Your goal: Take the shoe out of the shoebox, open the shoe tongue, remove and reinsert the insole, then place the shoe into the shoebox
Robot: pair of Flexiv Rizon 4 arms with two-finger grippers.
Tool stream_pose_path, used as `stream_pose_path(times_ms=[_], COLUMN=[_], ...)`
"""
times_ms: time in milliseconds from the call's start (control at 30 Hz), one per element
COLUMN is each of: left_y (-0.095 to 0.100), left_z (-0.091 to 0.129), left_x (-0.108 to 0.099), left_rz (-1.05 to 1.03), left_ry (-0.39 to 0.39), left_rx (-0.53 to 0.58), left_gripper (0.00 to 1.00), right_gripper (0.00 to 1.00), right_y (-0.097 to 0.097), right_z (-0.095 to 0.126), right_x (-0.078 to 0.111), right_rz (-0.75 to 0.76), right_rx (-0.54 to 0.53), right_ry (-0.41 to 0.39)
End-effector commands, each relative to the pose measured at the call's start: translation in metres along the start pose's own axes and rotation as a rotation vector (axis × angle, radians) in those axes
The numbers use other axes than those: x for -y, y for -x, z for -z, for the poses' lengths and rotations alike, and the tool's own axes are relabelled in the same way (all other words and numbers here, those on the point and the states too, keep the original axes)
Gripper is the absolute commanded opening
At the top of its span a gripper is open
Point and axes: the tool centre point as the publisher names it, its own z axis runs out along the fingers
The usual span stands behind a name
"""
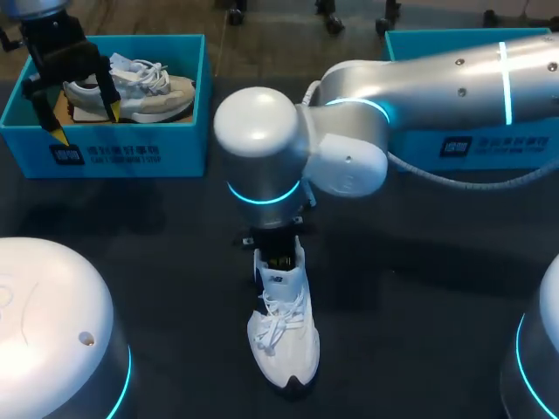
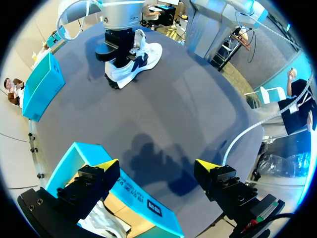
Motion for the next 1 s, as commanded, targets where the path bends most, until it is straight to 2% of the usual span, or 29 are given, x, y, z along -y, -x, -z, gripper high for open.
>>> stream_pose_path(times_ms=[33,133,267,500,633,833,1000], left_y=[0.000,0.000,0.000,0.000,0.000,0.000,0.000], left_z=[0.001,0.001,0.001,0.001,0.001,0.001,0.001], left_x=[-0.001,-0.001,-0.001,-0.001,-0.001,-0.001,-0.001], left_rz=[-0.001,-0.001,-0.001,-0.001,-0.001,-0.001,-0.001], left_ry=[0.001,0.001,0.001,0.001,0.001,0.001,0.001], left_rx=[-0.003,-0.003,-0.003,-0.003,-0.003,-0.003,-0.003], left_gripper=[1.00,1.00,1.00,1.00,1.00,1.00,1.00], right_gripper=[0.00,0.00,0.00,0.00,0.00,0.00,0.00], right_y=[-0.008,0.000,0.009,0.024,0.029,0.026,0.021], right_z=[0.024,0.032,0.034,0.025,0.012,-0.011,-0.022], right_x=[0.004,-0.003,-0.016,-0.033,-0.040,-0.048,-0.048], right_rz=[0.007,0.022,0.038,0.047,0.049,0.048,0.034], right_rx=[0.073,0.098,0.118,0.108,0.086,0.045,0.023], right_ry=[0.030,0.056,0.084,0.160,0.185,0.179,0.131])
